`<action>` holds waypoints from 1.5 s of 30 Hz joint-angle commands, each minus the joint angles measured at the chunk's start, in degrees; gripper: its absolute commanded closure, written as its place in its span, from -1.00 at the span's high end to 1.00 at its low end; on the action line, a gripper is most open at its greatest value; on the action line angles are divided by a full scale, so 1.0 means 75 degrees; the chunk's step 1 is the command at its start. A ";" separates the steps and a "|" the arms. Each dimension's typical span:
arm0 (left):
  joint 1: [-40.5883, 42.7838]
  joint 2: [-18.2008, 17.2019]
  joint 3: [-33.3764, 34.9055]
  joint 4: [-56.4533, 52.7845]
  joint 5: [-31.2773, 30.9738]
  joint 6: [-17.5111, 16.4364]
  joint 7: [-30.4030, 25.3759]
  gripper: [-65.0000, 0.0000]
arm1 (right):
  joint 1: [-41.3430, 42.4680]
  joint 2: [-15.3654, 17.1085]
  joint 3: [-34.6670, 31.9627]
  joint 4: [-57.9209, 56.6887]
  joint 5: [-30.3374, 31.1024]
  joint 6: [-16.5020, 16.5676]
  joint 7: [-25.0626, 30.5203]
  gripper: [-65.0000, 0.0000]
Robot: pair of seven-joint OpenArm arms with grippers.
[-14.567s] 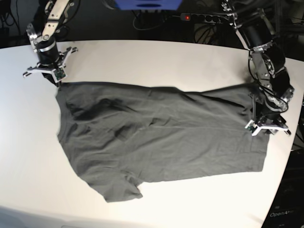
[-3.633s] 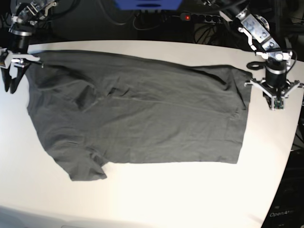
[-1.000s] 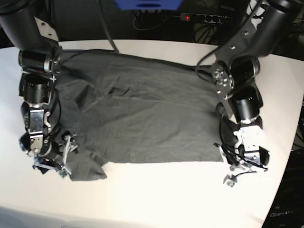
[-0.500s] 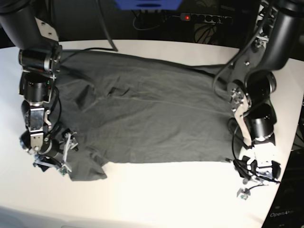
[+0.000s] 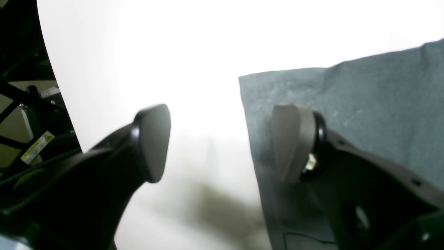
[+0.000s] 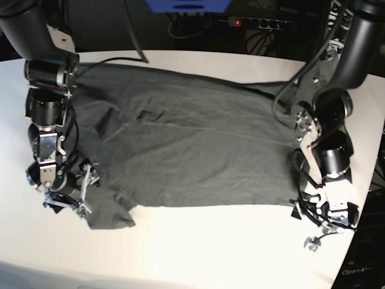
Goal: Fold the T-shirt properly
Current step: 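Lower both grippers and close them on the hem corners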
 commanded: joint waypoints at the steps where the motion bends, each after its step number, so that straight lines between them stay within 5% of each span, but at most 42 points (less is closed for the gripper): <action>1: -0.0314 -0.0066 0.0011 0.0080 -0.0039 0.0048 -0.0201 0.29 | 0.0248 0.0094 0.0008 0.0128 0.0067 -0.0057 0.0126 0.62; 12: -0.0466 -0.0382 -0.0013 -0.1350 -0.0742 0.0142 -0.1127 0.28 | 0.0037 0.0082 0.0008 0.0163 0.0067 -0.0057 0.0126 0.62; 16: -0.0466 -0.0664 0.0034 -0.1983 -0.1282 0.1162 -0.1432 0.28 | -0.0092 0.0094 0.0008 0.0186 0.0067 -0.0057 0.0126 0.62; 19: -0.0466 -0.0699 0.0034 -0.2194 -0.1352 0.1478 -0.1725 0.28 | -0.0103 0.0094 0.0008 0.0186 0.0067 -0.0057 0.0126 0.62; 37: -0.0267 -0.0605 -0.0013 -0.2253 -0.1399 0.1513 -0.2076 0.28 | -0.0115 0.0106 0.0008 0.0175 0.0067 -0.0057 0.0126 0.62; 45: 0.0085 -0.0535 -0.0001 -0.2241 -0.2161 0.1525 -0.2252 0.28 | -0.0115 0.0094 0.0008 0.0175 0.0067 -0.0057 0.0126 0.62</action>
